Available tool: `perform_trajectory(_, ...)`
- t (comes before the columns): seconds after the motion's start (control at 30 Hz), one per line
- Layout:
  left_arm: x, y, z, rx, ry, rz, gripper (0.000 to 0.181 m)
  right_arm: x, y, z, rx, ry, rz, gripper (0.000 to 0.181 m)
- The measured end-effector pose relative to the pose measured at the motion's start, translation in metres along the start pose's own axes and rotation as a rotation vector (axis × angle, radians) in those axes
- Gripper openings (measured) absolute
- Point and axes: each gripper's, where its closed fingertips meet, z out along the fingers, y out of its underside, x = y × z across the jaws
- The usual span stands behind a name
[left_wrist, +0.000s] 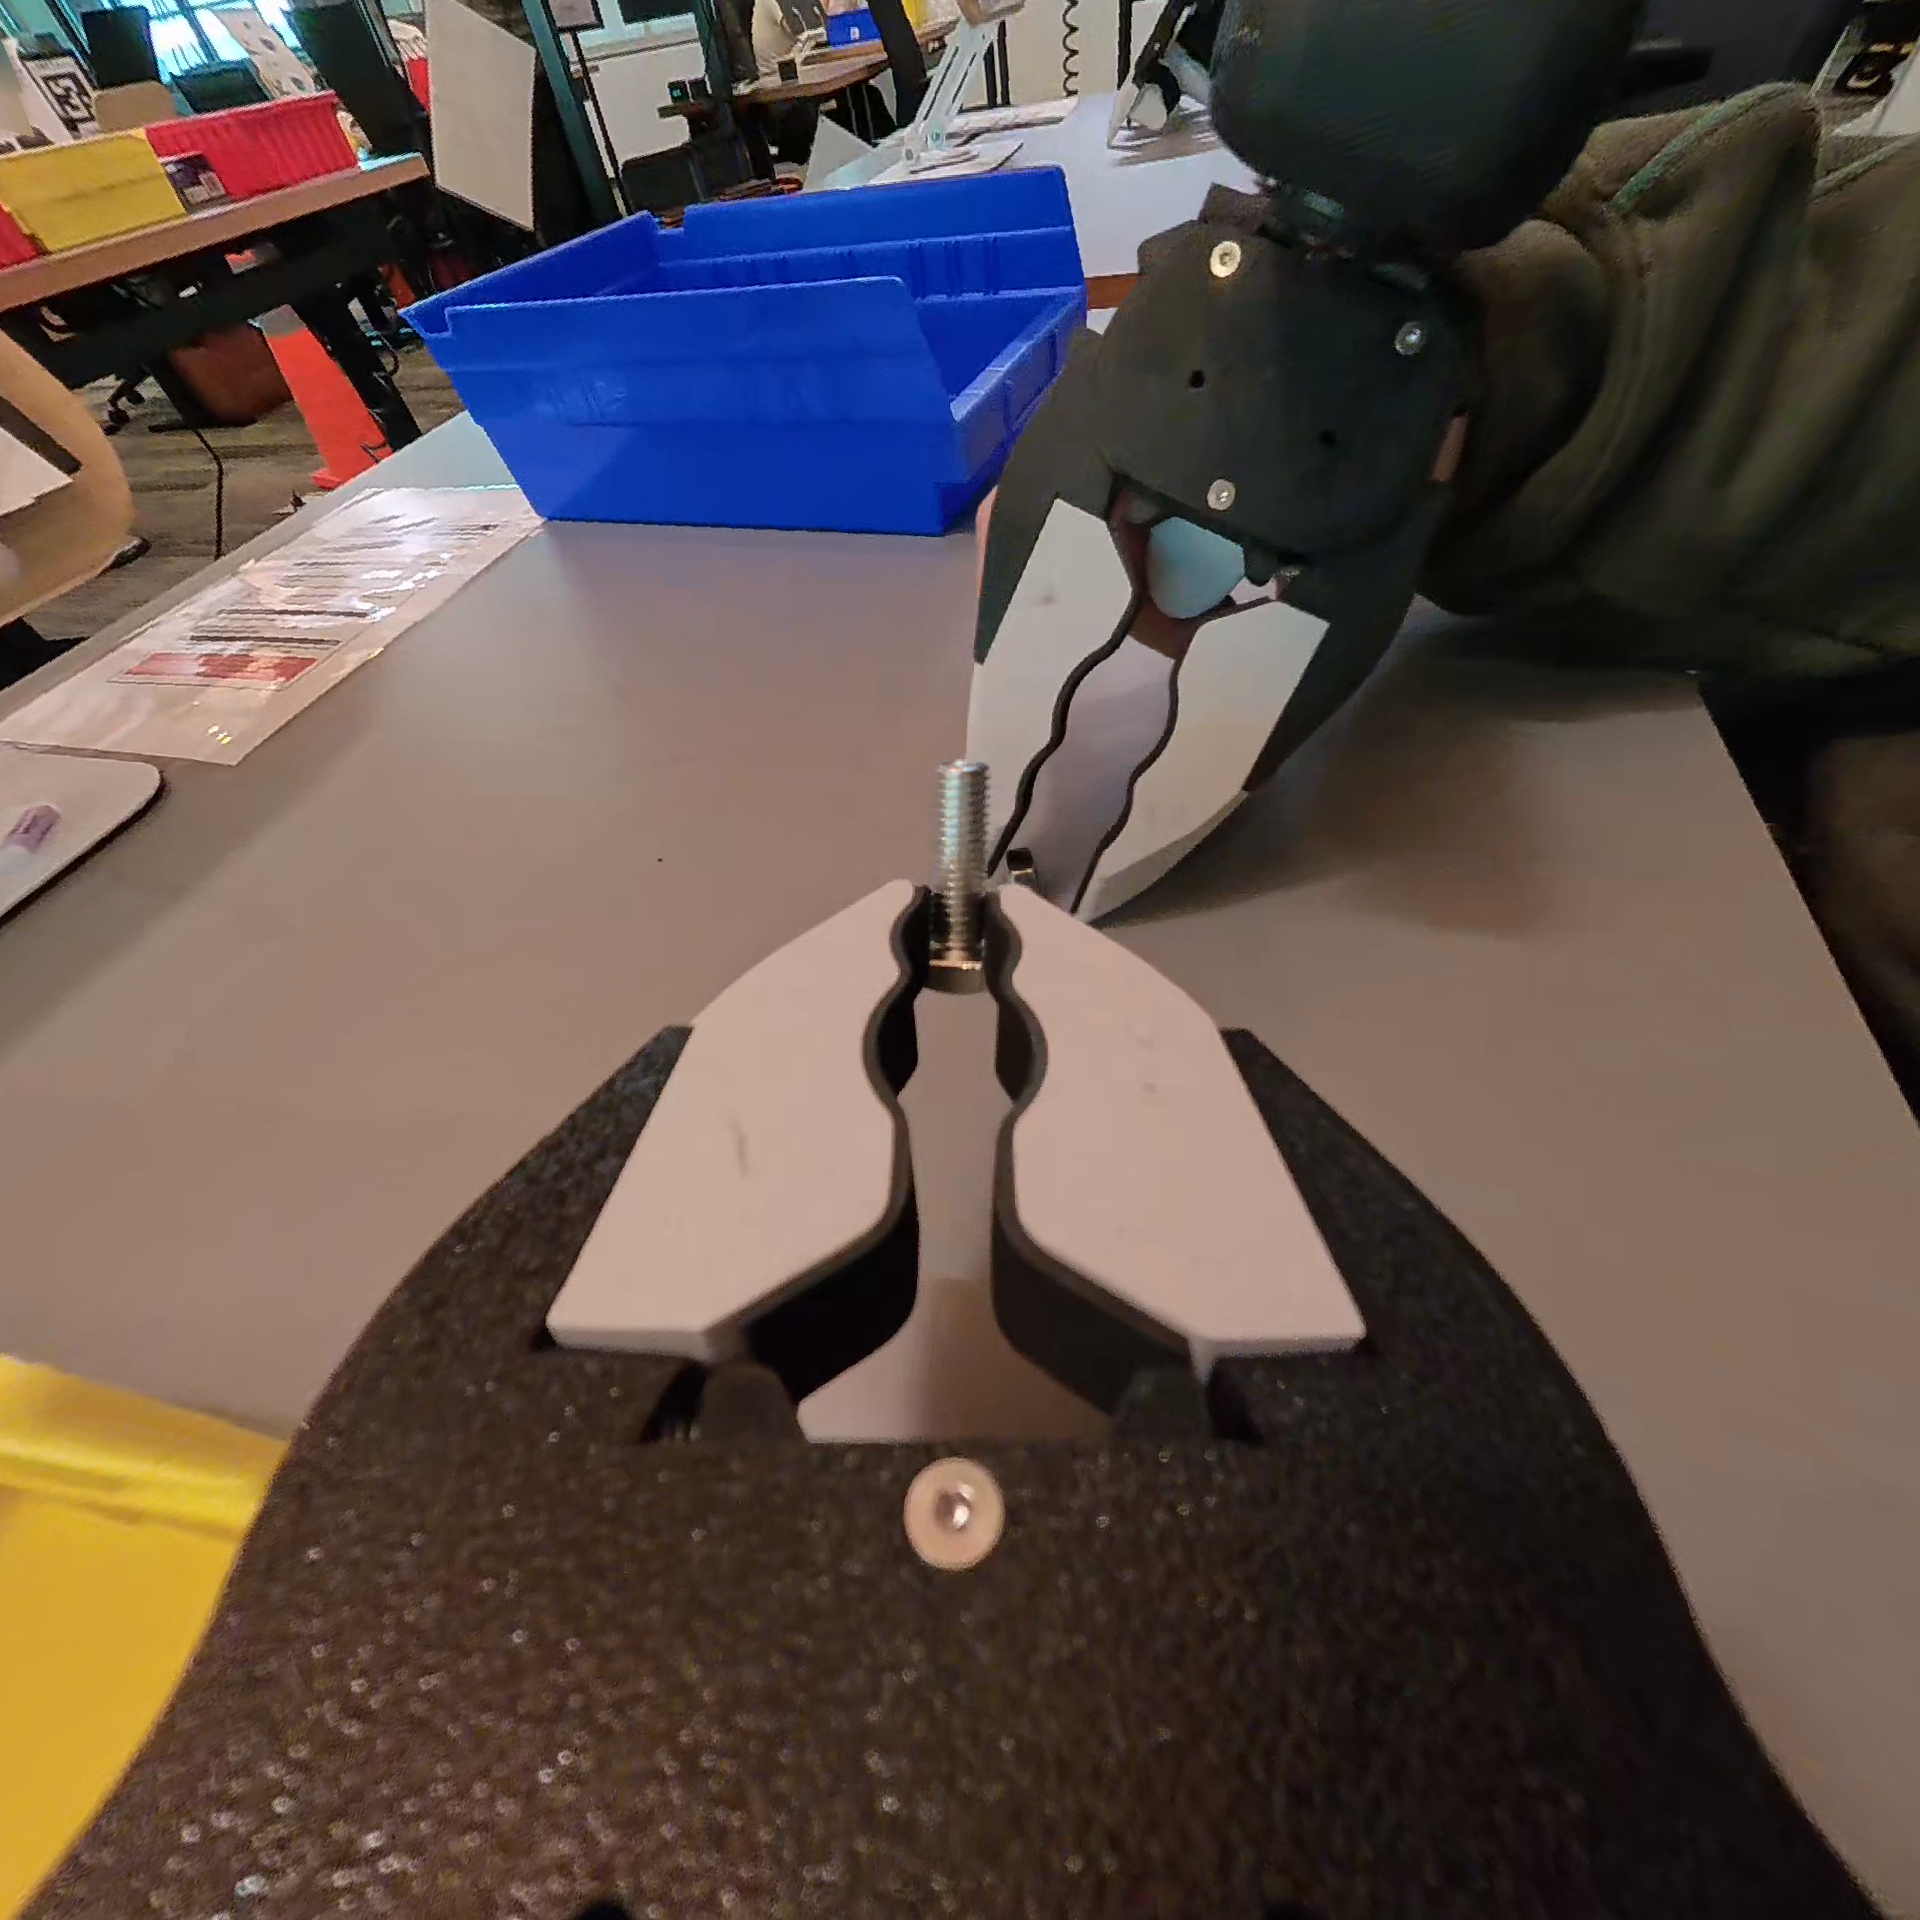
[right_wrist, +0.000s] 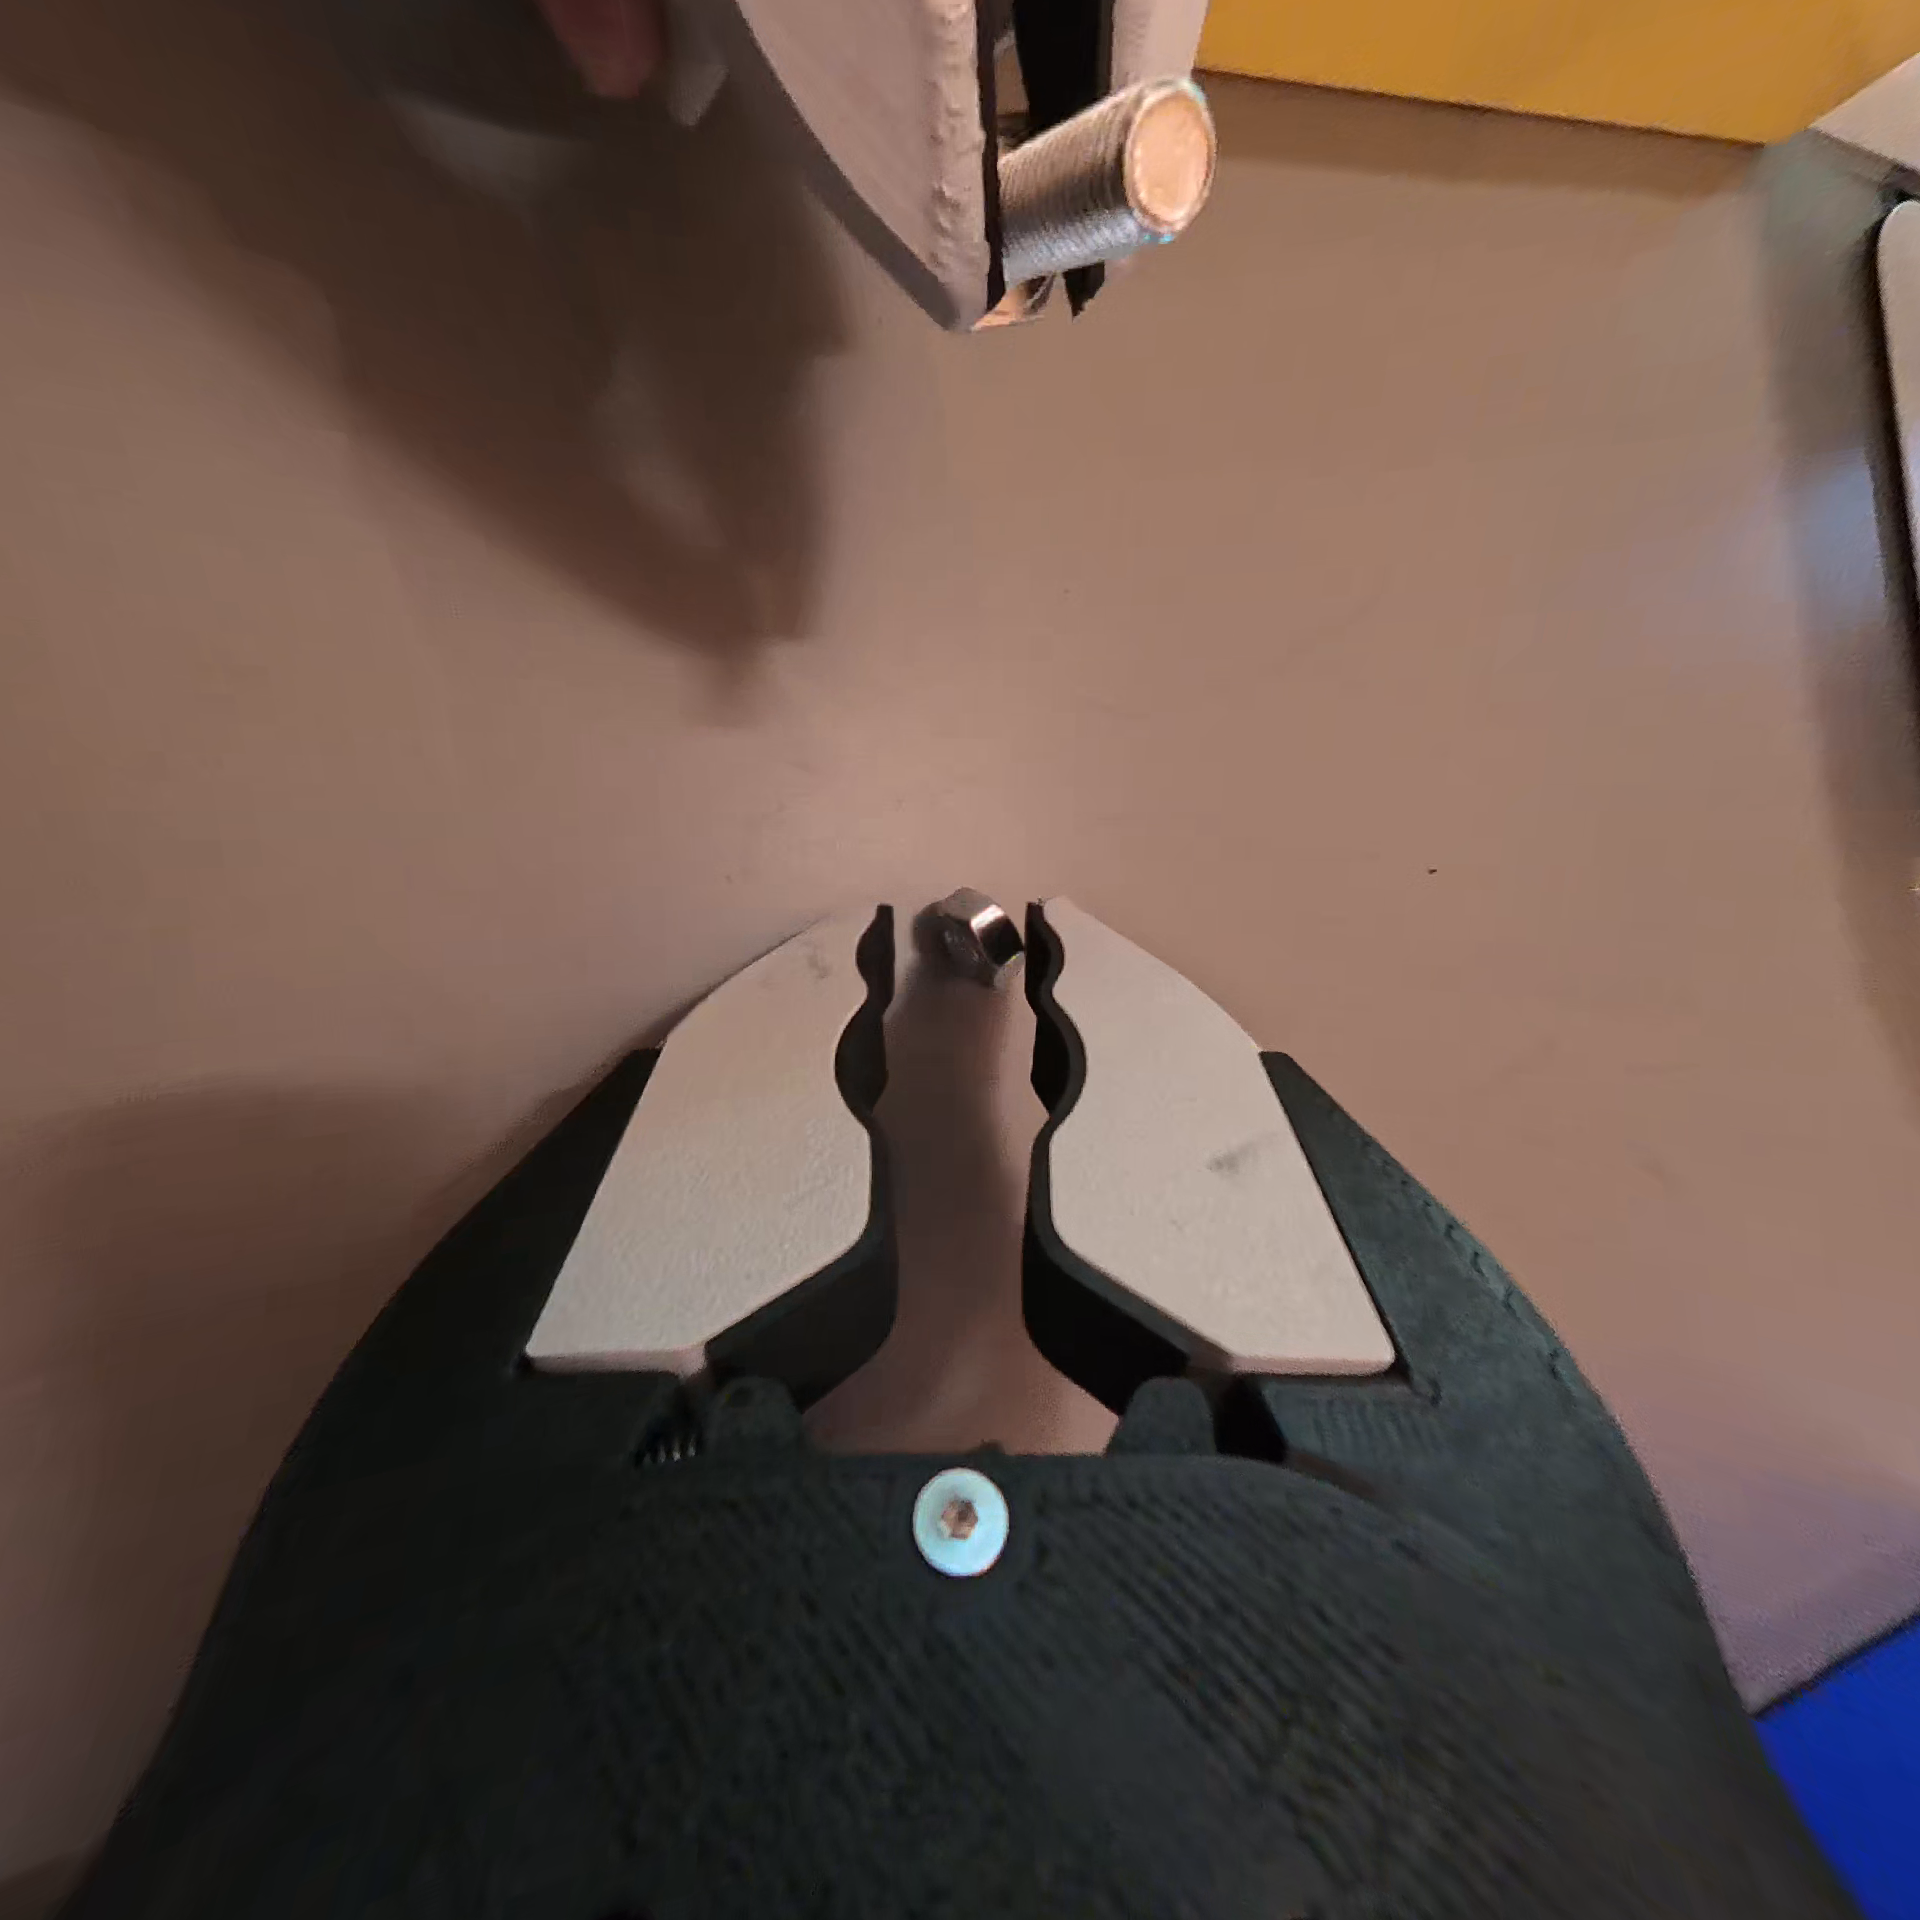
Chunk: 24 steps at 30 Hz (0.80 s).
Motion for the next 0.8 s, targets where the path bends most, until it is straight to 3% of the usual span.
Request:
perform_trajectory(0.27,-0.001,0.001,-0.003,0.002,0.004,-0.020,0.009,0.007,0.000,-0.017,-0.005,-0.043,0.155,0.036)
perform_trajectory(0.37,-0.001,0.001,-0.003,-0.001,0.003,-0.020,0.009,0.008,-0.007,-0.016,0.018,-0.004,0.112,0.018)
perform_trajectory(0.57,0.000,0.001,-0.003,-0.005,0.007,-0.023,0.009,0.006,-0.006,-0.008,0.017,0.000,0.115,0.000)
perform_trajectory(0.8,0.000,0.001,-0.002,-0.008,0.010,-0.028,0.009,0.021,-0.004,-0.003,0.021,-0.017,0.155,0.001)
